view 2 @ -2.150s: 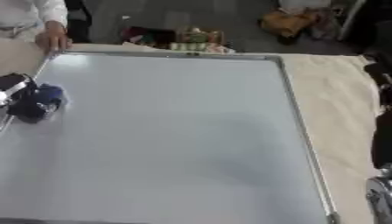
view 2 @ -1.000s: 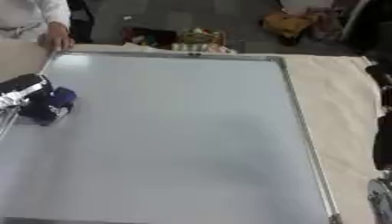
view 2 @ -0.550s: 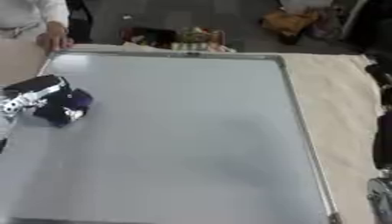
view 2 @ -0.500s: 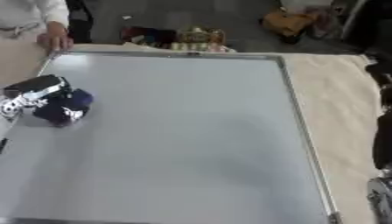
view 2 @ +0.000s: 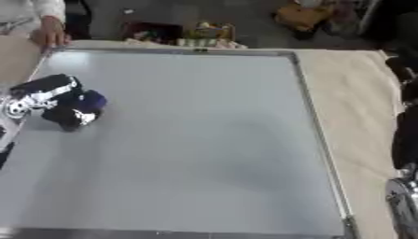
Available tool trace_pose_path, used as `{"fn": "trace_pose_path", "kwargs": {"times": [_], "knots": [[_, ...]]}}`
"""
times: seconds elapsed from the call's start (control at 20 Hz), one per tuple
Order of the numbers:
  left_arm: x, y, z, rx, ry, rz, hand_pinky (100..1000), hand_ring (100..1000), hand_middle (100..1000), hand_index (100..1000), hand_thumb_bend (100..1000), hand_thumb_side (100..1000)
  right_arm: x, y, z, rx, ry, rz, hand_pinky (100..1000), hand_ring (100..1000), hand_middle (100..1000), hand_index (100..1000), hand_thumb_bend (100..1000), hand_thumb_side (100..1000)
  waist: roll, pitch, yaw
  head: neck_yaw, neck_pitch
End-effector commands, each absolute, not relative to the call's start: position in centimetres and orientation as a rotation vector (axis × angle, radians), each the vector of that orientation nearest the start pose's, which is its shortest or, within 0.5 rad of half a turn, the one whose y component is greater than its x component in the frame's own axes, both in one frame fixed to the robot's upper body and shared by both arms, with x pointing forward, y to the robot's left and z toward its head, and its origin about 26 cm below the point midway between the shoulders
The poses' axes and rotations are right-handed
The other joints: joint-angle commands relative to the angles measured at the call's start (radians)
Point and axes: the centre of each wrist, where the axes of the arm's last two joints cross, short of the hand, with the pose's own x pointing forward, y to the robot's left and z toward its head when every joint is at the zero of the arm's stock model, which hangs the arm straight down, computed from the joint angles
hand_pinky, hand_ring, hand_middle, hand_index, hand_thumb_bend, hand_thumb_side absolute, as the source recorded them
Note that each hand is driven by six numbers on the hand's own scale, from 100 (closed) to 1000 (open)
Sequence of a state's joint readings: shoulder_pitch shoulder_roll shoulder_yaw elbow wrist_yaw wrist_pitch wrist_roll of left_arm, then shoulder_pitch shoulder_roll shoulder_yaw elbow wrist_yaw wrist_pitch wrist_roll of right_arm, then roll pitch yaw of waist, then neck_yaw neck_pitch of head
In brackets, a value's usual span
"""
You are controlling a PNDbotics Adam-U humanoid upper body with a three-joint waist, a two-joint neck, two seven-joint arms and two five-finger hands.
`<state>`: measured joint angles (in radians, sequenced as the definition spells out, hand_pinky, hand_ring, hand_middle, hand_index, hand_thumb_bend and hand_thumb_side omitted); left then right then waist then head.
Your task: Wipe the whiteboard clean with a brush.
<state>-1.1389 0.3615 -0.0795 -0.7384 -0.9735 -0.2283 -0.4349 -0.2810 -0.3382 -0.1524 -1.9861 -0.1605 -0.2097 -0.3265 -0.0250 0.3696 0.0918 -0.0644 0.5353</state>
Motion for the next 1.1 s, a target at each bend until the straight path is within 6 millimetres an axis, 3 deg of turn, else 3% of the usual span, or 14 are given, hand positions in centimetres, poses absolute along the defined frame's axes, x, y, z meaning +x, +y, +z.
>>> {"fn": "trace_pose_path", "kwargs": {"times": [0.05, 0.55, 1.1], "knots": [[50.9, 24.3, 21.7, 0.813, -1.355, -1.528, 501, 325, 166, 217, 255, 348, 29.5, -30.3, 21.3, -0.260, -2.525, -0.192, 921, 902, 569, 864, 221, 824, -0.003, -0.011, -0.003, -0.001, 0.005], [50.9, 26.9, 21.1, 0.862, -1.313, -1.401, 500, 320, 165, 217, 264, 343, 29.5, -30.4, 21.3, -0.266, -2.526, -0.191, 920, 902, 570, 864, 226, 829, -0.007, -0.012, 0.000, 0.003, -0.007], [50.6, 31.7, 20.9, 0.955, -1.254, -1.179, 498, 308, 161, 214, 268, 336, 29.4, -30.5, 21.2, -0.276, -2.527, -0.193, 919, 902, 569, 864, 230, 832, -0.011, -0.009, 0.005, 0.003, -0.018]]}}
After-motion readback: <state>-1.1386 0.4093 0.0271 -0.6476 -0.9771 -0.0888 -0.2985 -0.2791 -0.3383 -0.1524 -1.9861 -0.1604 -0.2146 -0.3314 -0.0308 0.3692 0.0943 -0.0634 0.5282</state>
